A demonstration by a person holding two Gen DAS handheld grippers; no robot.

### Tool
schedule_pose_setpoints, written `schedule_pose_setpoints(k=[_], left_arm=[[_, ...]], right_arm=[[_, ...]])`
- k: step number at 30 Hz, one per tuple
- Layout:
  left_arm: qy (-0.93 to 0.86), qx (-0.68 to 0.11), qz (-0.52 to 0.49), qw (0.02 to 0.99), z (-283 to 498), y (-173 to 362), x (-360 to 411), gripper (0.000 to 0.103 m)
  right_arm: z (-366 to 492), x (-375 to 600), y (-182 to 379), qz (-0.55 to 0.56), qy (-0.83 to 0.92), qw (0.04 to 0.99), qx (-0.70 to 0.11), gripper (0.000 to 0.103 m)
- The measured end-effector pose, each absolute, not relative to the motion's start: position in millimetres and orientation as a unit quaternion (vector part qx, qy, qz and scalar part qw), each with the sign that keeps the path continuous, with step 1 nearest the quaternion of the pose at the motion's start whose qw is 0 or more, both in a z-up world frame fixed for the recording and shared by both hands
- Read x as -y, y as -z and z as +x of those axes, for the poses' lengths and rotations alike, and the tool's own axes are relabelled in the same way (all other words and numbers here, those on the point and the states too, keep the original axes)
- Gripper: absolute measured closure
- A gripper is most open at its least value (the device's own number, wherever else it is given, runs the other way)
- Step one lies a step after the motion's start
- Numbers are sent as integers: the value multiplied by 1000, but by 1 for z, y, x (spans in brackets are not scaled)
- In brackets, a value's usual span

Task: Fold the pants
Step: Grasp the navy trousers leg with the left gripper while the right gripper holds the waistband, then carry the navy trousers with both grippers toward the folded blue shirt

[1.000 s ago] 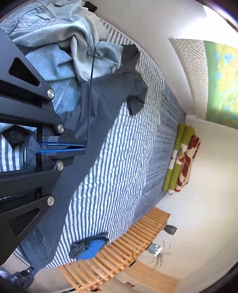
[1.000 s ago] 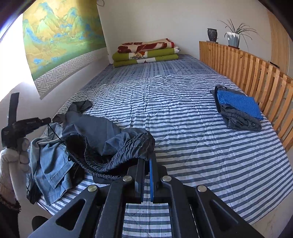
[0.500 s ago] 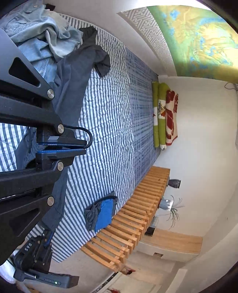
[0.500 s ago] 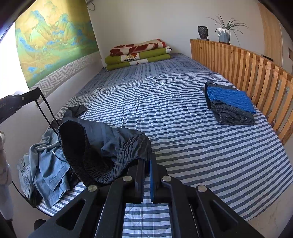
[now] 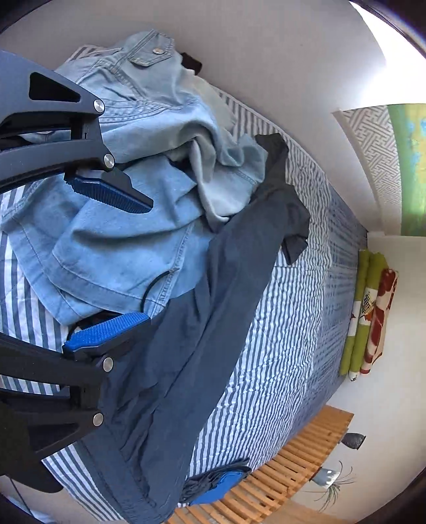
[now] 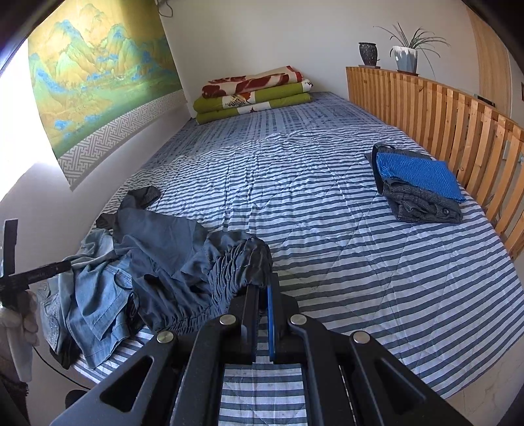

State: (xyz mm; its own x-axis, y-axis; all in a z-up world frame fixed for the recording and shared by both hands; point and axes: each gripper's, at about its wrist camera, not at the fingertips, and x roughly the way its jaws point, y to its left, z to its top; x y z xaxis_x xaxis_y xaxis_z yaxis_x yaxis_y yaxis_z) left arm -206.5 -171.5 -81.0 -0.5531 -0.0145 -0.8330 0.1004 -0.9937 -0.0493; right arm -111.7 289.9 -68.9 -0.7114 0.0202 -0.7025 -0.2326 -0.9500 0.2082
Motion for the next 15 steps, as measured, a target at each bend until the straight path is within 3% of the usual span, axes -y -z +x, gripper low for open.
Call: schedule_pose_setpoints(k=[3,9,15], left_arm=[[882,-32,469,-24,-196,92,144,36],[847,93,494,-170,-173,132,21,35],[823,185,501,-195,-176,173,-40,35]], right_arm=[[-114,-291,74,-378,-913,73,-139,99],[-117,-294,72,-379,-912,76,-135,99],[-119,-295,75,-387,-910,78,-127,99]])
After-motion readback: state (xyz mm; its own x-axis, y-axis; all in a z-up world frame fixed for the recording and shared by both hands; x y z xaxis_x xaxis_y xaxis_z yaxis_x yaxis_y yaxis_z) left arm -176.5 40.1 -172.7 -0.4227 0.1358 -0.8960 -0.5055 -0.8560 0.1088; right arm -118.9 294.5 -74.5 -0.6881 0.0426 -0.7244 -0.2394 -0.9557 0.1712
